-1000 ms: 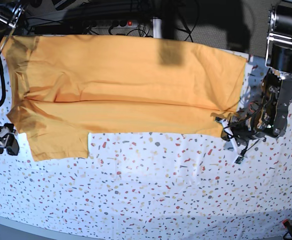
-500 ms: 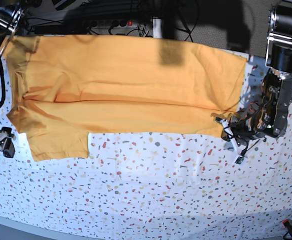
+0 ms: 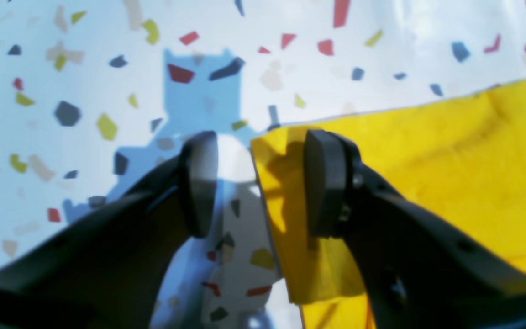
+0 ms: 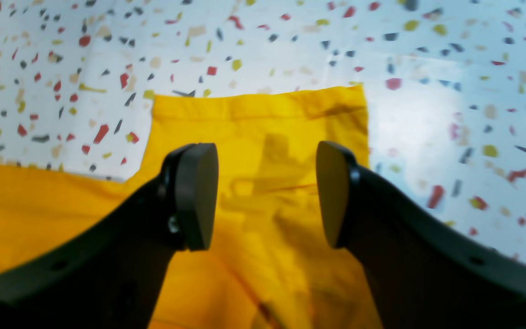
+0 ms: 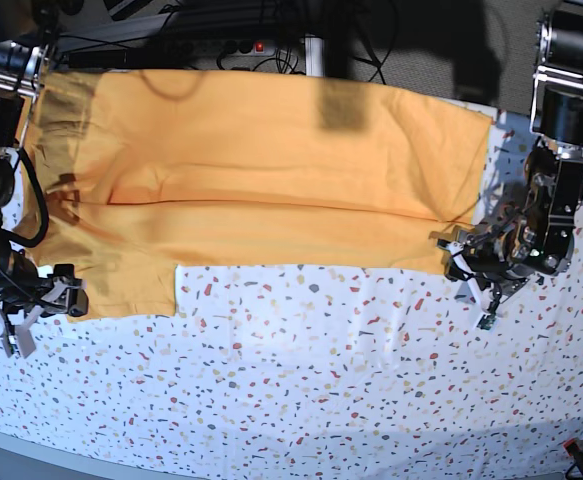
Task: Fold the T-shirt properly
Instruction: 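Grasp the folded shirt edges again with both grippers, then pull the shirt end with the right gripper away from the left gripper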
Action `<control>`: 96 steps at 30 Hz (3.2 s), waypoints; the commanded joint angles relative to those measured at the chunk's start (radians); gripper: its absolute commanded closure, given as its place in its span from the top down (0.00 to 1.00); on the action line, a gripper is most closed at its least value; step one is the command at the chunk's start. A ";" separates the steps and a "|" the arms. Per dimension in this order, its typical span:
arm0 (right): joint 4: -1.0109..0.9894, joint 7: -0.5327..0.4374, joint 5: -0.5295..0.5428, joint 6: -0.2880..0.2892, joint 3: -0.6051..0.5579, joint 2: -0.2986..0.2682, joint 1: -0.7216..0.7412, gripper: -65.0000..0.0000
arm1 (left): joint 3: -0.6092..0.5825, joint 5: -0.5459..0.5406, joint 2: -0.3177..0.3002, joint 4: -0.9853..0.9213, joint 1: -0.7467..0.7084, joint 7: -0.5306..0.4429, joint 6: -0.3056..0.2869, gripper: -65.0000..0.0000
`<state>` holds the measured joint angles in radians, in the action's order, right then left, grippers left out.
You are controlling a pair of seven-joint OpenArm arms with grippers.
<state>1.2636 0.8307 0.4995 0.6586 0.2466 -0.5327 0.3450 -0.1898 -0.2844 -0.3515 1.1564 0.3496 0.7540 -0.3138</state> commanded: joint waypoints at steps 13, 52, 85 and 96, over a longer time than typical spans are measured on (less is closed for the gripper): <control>0.015 -0.027 0.009 -0.002 -0.079 -0.024 0.026 0.53 | 0.006 -0.048 -0.009 0.019 -0.025 -0.037 0.000 0.36; -0.846 -0.346 -0.371 -0.105 -0.079 -0.021 0.439 0.53 | 0.006 -0.047 -0.009 0.019 -0.017 -0.074 -0.001 0.00; -0.236 -0.214 -0.330 0.040 -0.079 0.069 0.146 0.00 | 0.006 -0.003 -0.009 0.186 -0.020 -0.068 0.000 0.00; 0.438 -0.159 -0.253 0.040 0.072 0.068 -0.316 0.00 | 0.006 -0.003 -0.012 0.276 -0.023 0.003 0.000 0.00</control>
<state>1.6867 0.6945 0.2386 0.7002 0.3111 -0.4450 0.0074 -0.1898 -0.2832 -0.3519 1.4136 0.2993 0.7738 -0.3168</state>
